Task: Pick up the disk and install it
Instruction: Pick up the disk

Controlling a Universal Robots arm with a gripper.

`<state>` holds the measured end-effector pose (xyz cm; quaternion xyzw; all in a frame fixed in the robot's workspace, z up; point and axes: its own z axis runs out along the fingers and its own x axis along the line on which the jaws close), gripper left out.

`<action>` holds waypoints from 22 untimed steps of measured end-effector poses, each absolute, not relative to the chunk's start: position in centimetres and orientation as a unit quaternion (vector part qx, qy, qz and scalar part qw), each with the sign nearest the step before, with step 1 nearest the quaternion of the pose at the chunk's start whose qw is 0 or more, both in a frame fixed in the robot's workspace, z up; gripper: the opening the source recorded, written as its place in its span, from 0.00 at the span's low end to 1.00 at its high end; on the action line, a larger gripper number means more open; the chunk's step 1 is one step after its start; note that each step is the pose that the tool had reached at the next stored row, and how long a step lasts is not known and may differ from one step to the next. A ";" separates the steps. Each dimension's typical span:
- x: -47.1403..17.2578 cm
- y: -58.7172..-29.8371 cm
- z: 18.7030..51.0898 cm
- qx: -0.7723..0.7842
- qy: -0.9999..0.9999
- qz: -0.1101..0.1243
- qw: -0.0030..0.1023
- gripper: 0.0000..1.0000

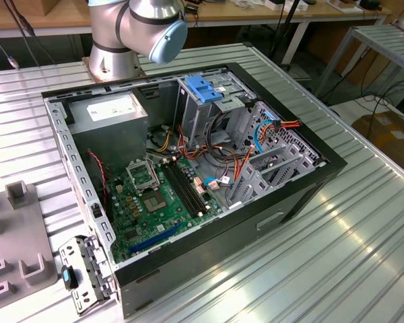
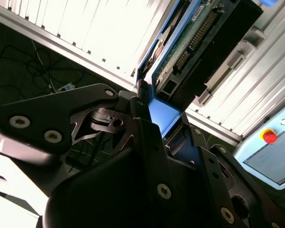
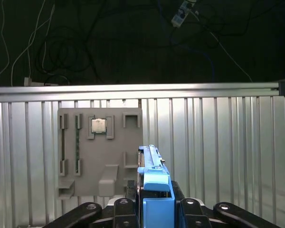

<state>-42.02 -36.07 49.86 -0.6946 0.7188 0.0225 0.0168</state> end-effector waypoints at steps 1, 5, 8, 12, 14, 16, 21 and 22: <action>-41.9 -36.1 49.9 -0.695 0.719 0.023 0.017 0.37; -41.5 -36.1 49.9 -0.695 0.719 0.022 0.017 0.37; -41.2 -36.1 49.9 -0.695 0.719 0.022 0.017 0.37; -40.8 -36.1 49.9 -0.695 0.719 0.023 0.017 0.37; -40.4 -36.1 49.9 -0.695 0.719 0.022 0.017 0.37; -40.2 -36.1 49.9 -0.695 0.719 0.023 0.017 0.37; -39.6 -36.1 49.9 -0.695 0.719 0.023 0.017 0.37; -39.4 -36.1 49.9 -0.695 0.719 0.023 0.017 0.37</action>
